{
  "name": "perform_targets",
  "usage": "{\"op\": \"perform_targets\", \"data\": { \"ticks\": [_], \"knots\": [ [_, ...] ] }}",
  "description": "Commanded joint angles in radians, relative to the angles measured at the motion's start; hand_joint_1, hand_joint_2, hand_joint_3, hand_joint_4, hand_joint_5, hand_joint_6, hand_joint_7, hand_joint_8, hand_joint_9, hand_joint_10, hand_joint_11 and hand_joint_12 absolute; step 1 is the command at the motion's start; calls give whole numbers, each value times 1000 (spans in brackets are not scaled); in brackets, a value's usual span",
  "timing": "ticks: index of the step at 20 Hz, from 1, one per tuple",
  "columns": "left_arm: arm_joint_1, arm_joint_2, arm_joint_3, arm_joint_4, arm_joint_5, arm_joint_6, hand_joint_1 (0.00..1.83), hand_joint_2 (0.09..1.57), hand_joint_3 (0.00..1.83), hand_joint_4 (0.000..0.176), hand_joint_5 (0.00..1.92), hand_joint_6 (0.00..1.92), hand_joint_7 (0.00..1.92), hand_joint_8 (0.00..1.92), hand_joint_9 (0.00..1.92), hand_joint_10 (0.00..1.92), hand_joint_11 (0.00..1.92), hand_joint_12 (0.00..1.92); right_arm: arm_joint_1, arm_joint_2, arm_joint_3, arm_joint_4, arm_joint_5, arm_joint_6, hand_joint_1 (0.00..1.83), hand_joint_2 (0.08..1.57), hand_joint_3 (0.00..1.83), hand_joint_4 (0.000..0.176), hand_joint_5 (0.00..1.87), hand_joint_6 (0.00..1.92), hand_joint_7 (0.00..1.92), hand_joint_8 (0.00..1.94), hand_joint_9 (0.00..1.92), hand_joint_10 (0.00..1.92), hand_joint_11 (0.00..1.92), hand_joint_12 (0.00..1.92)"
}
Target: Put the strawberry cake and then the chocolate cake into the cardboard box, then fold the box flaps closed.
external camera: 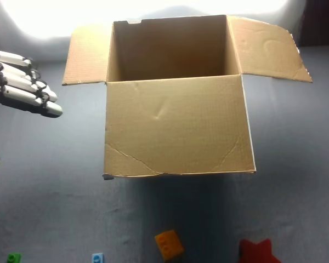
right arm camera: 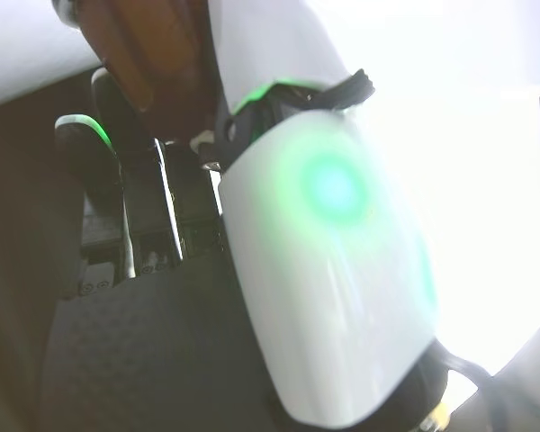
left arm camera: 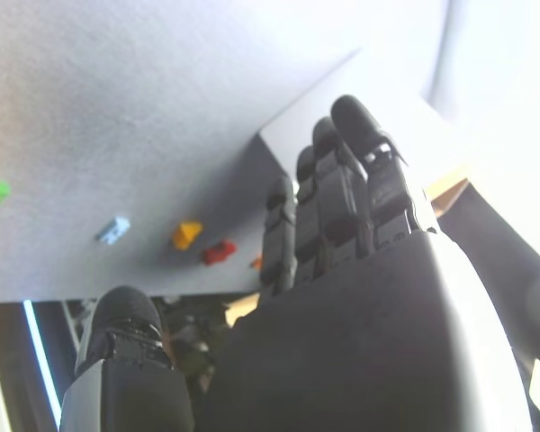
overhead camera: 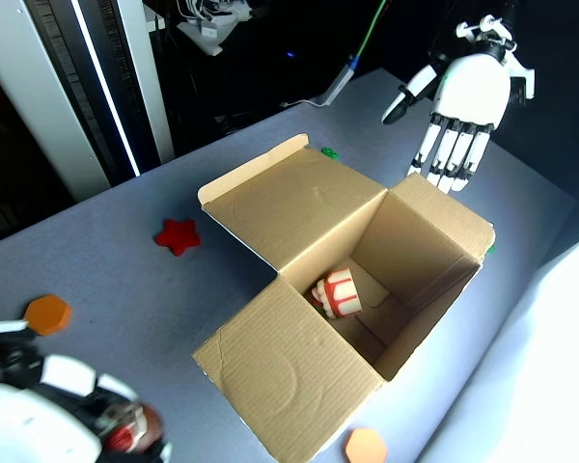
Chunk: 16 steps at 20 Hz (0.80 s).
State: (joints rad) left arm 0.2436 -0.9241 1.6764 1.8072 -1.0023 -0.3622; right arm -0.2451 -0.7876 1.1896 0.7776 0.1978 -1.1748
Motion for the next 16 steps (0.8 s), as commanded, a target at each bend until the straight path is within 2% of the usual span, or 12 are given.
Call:
{"op": "perform_targets", "data": {
  "ticks": [1,5,7,8,11,13,16],
  "knots": [
    [5,5,6,-76,10,6,151,1074,2,63,162,5,195,2,244,4,0,1023,31,21,-3,-9,97,8,1207,1185,0,0,917,973,802,1438,491,1541,210,1921],
    [37,0,2,-105,20,6,138,1075,1,61,165,5,189,3,248,4,0,982,139,57,-79,-104,123,16,1199,1195,3,0,881,1037,793,1459,504,1565,218,1921],
    [40,-2,3,-106,20,6,141,1079,2,64,167,3,196,3,261,6,0,1023,163,62,-114,-174,165,49,1204,1192,0,0,909,996,787,1462,496,1544,237,1921],
    [40,-3,2,-108,20,6,145,1081,2,61,165,2,193,1,258,4,0,1026,165,63,-130,-241,210,79,1199,1197,2,0,895,1017,778,1473,485,1528,224,1921],
    [39,-4,4,-125,20,5,114,1090,3,60,171,3,202,4,262,5,0,1018,157,63,-155,-532,366,306,1213,1183,0,0,915,965,817,1435,514,1549,222,1921],
    [36,-6,2,-126,19,5,123,1090,2,64,155,0,193,0,262,4,0,1021,156,49,-168,-622,448,350,1220,1172,0,0,938,928,834,1409,534,1536,225,1921],
    [36,-7,1,-126,19,5,113,1088,1,61,159,2,193,2,258,2,0,1015,154,5,-165,-677,496,361,1216,1180,1,0,912,959,825,1432,526,1547,220,1921]
  ]
}}
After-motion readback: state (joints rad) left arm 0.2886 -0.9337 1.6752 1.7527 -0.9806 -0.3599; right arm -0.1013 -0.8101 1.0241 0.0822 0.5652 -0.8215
